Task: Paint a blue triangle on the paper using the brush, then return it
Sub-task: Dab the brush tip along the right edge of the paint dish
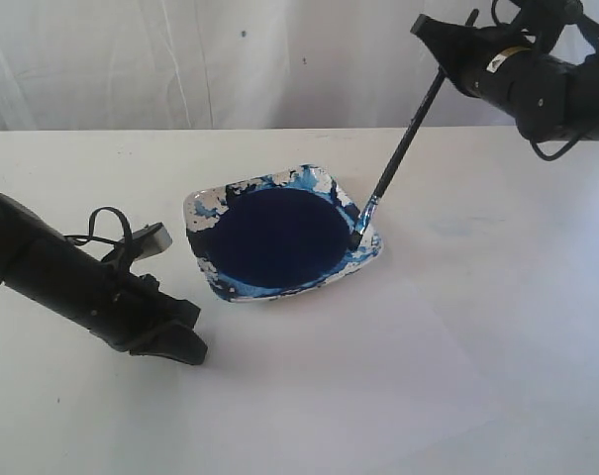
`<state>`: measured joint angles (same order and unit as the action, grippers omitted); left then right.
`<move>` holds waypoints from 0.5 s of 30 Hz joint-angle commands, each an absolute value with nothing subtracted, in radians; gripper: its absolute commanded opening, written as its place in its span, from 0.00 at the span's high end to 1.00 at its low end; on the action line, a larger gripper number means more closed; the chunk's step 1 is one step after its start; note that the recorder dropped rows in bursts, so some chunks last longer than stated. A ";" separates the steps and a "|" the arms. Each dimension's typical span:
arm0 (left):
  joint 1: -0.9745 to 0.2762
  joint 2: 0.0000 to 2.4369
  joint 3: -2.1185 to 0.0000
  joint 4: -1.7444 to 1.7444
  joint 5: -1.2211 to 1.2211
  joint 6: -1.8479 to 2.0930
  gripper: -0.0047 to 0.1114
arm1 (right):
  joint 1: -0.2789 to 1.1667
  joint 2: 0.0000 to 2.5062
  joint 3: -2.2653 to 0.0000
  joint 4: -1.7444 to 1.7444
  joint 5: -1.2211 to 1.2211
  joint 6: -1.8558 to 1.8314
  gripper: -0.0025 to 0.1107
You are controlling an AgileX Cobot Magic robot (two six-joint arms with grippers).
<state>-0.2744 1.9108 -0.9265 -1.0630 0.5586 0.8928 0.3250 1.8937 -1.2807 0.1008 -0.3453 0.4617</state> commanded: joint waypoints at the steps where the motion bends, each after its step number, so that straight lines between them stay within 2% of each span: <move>1: -0.279 1.917 -0.917 -1.023 0.541 0.897 0.96 | 0.319 1.923 -1.279 0.107 -0.356 0.449 0.98; 15: -0.279 1.917 -0.917 -1.023 0.541 0.897 0.96 | 0.302 1.935 -1.279 0.139 -0.368 0.402 0.98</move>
